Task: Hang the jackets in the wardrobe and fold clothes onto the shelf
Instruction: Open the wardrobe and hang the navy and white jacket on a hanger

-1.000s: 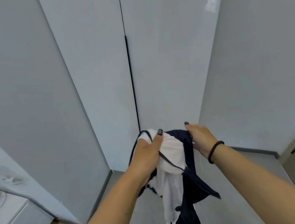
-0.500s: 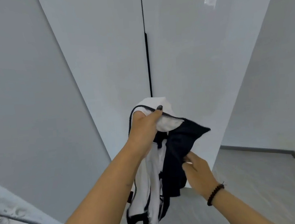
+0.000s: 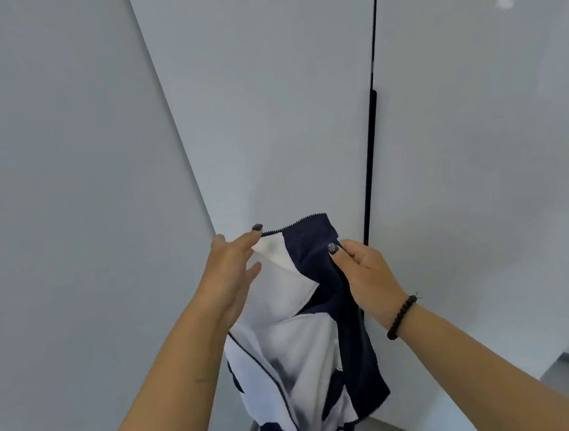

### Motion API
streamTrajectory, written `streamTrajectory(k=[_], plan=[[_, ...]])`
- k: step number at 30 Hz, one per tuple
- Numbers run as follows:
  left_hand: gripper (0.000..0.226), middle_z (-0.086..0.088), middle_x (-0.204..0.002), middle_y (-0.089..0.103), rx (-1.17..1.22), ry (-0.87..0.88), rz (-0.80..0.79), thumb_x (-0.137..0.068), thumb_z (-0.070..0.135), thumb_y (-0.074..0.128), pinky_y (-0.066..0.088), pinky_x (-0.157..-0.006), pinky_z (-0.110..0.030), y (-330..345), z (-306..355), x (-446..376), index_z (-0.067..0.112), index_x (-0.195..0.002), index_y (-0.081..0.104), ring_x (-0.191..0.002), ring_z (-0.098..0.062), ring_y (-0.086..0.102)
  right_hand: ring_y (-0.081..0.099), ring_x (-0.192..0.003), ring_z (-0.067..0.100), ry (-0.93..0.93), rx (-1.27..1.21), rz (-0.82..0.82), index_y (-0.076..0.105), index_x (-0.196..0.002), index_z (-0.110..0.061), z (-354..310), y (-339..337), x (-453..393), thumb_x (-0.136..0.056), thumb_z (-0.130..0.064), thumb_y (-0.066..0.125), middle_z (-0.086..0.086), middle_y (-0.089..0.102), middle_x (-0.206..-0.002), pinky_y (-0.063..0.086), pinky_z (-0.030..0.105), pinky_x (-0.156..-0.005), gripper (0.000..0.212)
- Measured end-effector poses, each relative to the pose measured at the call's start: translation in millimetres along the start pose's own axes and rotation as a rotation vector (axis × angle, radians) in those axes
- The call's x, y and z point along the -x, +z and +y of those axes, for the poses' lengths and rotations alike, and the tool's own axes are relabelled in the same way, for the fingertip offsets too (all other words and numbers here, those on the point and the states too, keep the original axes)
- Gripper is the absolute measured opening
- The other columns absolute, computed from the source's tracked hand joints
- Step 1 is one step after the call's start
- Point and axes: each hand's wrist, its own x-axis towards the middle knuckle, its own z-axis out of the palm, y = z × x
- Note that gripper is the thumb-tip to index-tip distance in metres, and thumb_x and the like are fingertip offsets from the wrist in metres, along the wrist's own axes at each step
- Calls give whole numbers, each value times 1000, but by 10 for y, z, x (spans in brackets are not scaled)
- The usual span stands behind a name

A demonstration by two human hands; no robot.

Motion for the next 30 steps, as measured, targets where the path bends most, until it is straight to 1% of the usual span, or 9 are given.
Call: streamTrajectory(k=[3,7,10,13,15,18,23,27,30], plan=[[100,10,-146,41,-235,-11,-85,-72,47,76,34,-114,-42,-108,-92,-210,33,-152,17,-134,-10,41,32,-61,15,-71,22,-112,40,-72,6,-164,64,-438,-100,-22,46,5,36,-66,30,23,-56,40],[119,33,-148,27,-525,86,-387,-58,61,83,25,-111,-22,-144,-382,-380,48,-149,9,-136,14,26,36,-59,13,-168,77,-376,46,-75,10,-331,143,-785,-101,-21,43,7,40,-66,33,20,-56,41],[87,18,-139,51,-581,145,-473,-77,34,82,41,-108,-27,2,-714,-453,35,-147,30,-128,2,48,37,-63,18,-229,43,-394,46,-79,12,-479,175,-975,-102,-23,42,8,43,-69,34,27,-59,42],[25,-5,-98,73,-522,114,-199,-91,33,66,57,-85,-46,114,-913,-596,12,-104,67,-92,-22,70,36,-61,16,-277,72,-336,45,-78,11,-554,158,-1120,-102,-22,42,8,41,-67,32,23,-55,41],[34,-13,-82,71,-415,69,-92,-92,36,61,58,-76,-38,144,-933,-712,3,-86,65,-80,-30,70,37,-60,15,-279,113,-291,47,-80,12,-537,118,-1191,-101,-22,43,8,42,-67,33,21,-55,40],[27,-4,-73,70,-267,33,-37,-92,34,62,53,-59,-19,191,-856,-899,14,-76,69,-69,-18,69,40,-62,18,-183,92,-164,51,-82,11,-421,-40,-1270,-100,-23,45,9,46,-67,35,30,-59,39],[14,9,-72,70,-252,54,-55,-93,30,60,52,-59,-21,297,-697,-1210,27,-83,69,-71,-14,67,57,-63,16,-229,53,328,63,-84,-16,-221,-325,-1155,-94,-12,57,-4,62,-69,52,31,-61,12],[17,9,-73,73,-172,30,-180,-91,38,63,49,-48,-13,370,-515,-1312,34,-76,71,-63,-5,69,53,-63,13,-311,30,756,58,-87,-29,-281,-455,-1158,-88,-3,57,-11,57,-73,49,22,-59,25],[21,5,-70,73,-155,44,-286,-89,39,65,50,-48,-15,356,-386,-1368,34,-70,73,-60,-7,68,51,-70,3,-237,114,854,53,-91,-27,-301,-453,-1241,-85,-6,58,-4,56,-82,43,8,-63,23]])
